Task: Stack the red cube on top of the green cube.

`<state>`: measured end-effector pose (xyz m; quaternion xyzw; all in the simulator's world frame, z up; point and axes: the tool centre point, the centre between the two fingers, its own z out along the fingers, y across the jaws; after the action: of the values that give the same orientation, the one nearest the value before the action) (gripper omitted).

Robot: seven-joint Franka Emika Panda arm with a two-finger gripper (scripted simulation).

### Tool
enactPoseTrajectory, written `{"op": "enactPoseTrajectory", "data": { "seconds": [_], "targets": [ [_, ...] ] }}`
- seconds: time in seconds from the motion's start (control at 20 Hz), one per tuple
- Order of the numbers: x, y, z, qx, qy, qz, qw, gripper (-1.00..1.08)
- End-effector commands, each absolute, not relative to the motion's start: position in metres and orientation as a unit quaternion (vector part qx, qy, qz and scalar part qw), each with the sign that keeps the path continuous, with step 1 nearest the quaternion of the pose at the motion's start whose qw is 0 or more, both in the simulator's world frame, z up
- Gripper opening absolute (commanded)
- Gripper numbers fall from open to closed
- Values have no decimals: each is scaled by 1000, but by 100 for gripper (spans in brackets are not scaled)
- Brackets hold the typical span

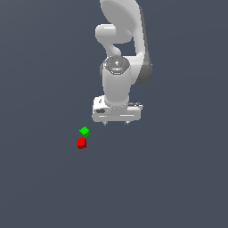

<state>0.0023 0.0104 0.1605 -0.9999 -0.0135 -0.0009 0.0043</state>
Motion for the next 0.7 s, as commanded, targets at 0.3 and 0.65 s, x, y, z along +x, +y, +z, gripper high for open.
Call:
{"op": "enactPoseTrajectory", "data": {
  "seconds": [0.3,0.65],
  "targets": [
    [3,0,156,-1000,-17,-1,4,100],
    [7,-37,137,-1000,-31,-1,3,100]
  ]
}}
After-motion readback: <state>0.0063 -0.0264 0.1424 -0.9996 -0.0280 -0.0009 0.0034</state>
